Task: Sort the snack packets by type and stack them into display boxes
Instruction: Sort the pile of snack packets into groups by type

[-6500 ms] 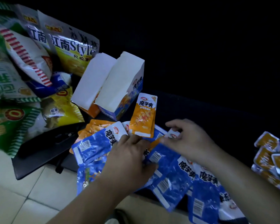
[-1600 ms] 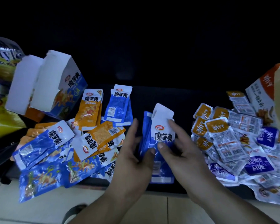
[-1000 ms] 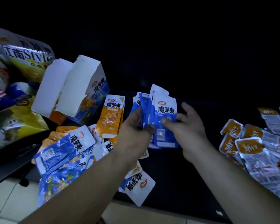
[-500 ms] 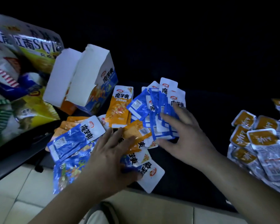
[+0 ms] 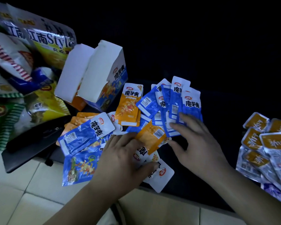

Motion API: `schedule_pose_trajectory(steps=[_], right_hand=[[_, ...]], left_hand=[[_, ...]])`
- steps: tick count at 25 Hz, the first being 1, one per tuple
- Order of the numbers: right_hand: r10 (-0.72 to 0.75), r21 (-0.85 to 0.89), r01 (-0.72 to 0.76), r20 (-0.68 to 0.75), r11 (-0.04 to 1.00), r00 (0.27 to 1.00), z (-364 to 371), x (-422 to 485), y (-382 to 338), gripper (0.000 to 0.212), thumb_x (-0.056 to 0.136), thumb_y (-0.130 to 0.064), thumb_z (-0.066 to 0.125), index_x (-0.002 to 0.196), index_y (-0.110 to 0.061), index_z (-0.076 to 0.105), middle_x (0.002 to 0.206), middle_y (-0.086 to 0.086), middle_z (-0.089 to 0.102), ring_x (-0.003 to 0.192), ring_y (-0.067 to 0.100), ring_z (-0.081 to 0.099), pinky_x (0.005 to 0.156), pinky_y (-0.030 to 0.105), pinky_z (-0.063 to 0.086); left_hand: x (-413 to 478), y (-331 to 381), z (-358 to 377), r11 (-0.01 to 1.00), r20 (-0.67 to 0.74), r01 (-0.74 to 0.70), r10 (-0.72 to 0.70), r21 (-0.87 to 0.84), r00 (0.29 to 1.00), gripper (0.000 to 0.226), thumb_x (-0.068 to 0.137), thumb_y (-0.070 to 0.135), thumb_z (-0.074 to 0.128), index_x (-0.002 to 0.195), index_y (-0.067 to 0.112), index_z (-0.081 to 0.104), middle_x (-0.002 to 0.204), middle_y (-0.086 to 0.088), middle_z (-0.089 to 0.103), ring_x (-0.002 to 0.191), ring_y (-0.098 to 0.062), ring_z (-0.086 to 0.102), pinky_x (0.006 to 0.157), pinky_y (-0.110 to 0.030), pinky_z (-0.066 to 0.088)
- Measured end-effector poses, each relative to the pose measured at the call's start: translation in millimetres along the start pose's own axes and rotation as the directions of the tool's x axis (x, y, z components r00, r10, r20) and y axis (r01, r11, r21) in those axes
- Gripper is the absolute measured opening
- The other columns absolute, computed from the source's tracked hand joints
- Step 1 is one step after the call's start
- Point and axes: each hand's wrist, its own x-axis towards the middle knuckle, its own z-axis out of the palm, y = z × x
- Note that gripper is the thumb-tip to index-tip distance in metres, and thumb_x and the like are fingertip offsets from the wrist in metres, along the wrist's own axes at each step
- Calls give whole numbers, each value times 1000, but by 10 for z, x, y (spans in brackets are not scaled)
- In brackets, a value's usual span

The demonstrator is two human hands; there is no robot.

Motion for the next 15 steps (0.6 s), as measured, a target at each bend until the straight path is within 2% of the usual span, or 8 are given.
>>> schedule_pose_trajectory(steps=[3,5,9,11,12,13,14,15], right_hand=[[-14,144,0,92,990,996,25,-101,-111,50,92,-29,74,139,-30,61,148,-11,53,143,15,43,109,44,47],[63,271,-84,85,959,994,2,-85,-112,48,93,-21,72,138,-32,61,142,-18,54,137,4,47,107,38,49],[168,405,-180,64,896,984,-100,-1,-196,43,94,-17,69,133,-33,63,132,-24,57,128,-2,52,105,37,51],[223,448,-216,38,868,974,-191,12,-315,41,93,-25,70,132,-35,63,126,-23,60,122,-4,56,101,30,53],[266,507,-257,56,823,962,-249,14,-413,43,92,-30,72,133,-38,62,122,-23,63,117,-6,59,95,22,54],[309,591,-320,123,740,943,-301,28,-539,47,90,-33,75,133,-44,59,118,-21,67,110,-8,62,87,15,54],[325,676,-393,232,624,917,-336,48,-684,51,88,-32,77,132,-49,55,113,-20,71,104,-8,66,79,11,54],[301,735,-452,341,506,891,-344,68,-815,53,89,-27,77,130,-51,52,109,-19,74,99,-5,69,74,12,56]], left_hand=[[133,92,42,994,24,2,-5,106,1000,43,79,57,63,106,23,64,105,5,66,98,-25,58,84,-41,52],[159,82,20,993,42,-34,29,113,999,34,83,45,56,108,22,63,99,4,66,90,-26,59,74,-40,53],[91,-54,-216,985,-89,-140,149,100,985,24,93,18,58,115,23,68,100,2,71,77,-23,66,58,-37,55],[83,-64,-398,992,-178,17,-39,-127,983,20,100,19,57,113,23,72,102,4,68,78,-18,67,59,-37,56],[84,-24,-464,916,-159,165,-236,-365,959,18,104,22,56,109,25,74,97,5,71,77,-17,69,63,-39,58],[88,40,-522,739,-51,303,-414,-602,909,18,105,24,58,104,26,75,92,4,75,77,-19,73,68,-42,61],[92,132,-563,532,92,388,-499,-753,862,18,104,22,59,101,25,77,89,0,78,78,-21,75,72,-43,64],[106,213,-576,381,178,408,-512,-829,840,18,102,18,60,100,23,77,90,-3,80,79,-23,76,73,-42,65]])
